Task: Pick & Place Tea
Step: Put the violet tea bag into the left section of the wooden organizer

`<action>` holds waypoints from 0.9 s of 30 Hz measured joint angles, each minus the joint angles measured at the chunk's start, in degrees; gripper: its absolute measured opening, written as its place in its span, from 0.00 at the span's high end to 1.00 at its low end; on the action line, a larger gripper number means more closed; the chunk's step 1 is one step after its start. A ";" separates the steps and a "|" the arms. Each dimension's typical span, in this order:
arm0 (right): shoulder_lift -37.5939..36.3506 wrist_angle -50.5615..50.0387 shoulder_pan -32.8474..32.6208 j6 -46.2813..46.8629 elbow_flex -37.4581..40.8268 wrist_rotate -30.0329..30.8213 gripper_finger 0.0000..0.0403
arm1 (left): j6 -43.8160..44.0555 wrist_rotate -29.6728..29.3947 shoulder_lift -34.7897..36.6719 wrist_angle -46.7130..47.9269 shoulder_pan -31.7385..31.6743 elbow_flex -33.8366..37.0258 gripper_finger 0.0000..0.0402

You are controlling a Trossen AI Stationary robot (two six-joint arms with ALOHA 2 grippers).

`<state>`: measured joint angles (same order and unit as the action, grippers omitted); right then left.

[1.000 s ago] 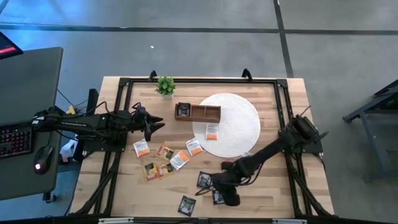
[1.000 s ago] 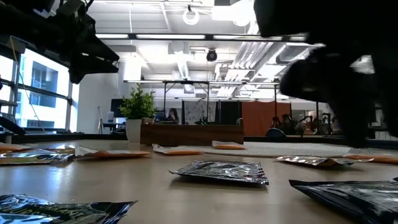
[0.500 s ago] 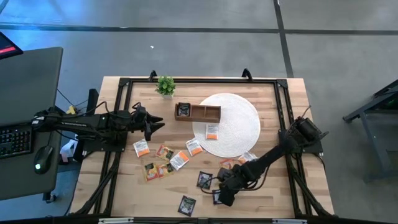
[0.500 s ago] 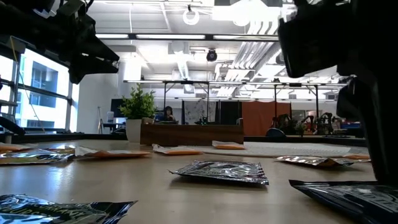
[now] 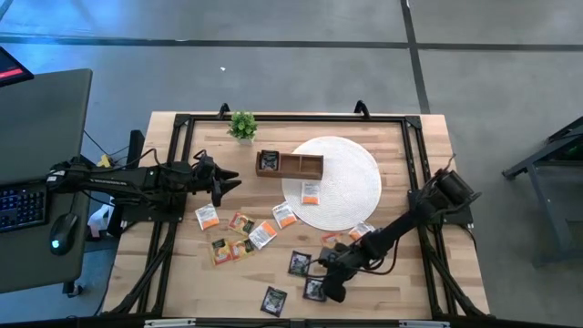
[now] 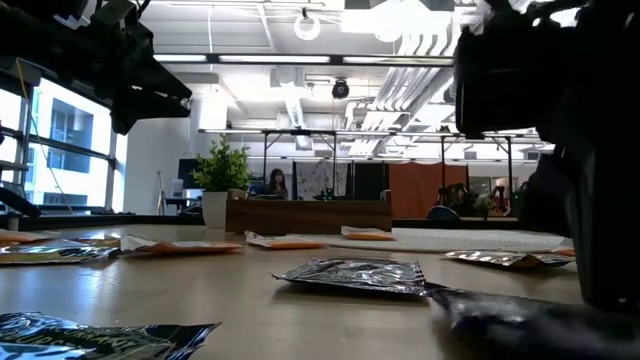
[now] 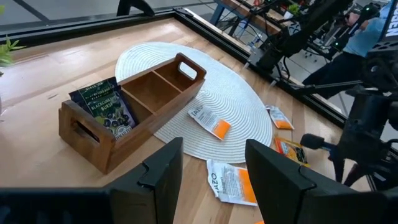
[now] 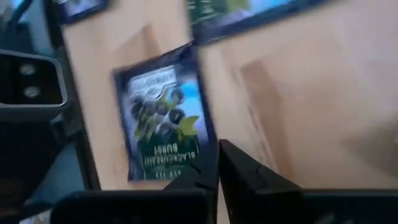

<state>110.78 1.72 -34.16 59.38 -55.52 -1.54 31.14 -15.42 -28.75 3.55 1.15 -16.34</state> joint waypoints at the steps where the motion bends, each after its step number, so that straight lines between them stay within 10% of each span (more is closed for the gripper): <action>1: 0.00 0.65 0.09 -1.22 0.01 -0.02 0.96 | 0.00 0.00 0.01 0.00 0.00 0.00 0.57; 27: -10.50 0.96 7.25 -27.00 0.08 5.15 0.89 | -1.29 0.09 0.02 0.02 0.00 0.00 0.57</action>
<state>100.28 2.68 -26.91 32.38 -55.44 3.62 29.85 -15.33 -28.73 3.57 1.15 -16.34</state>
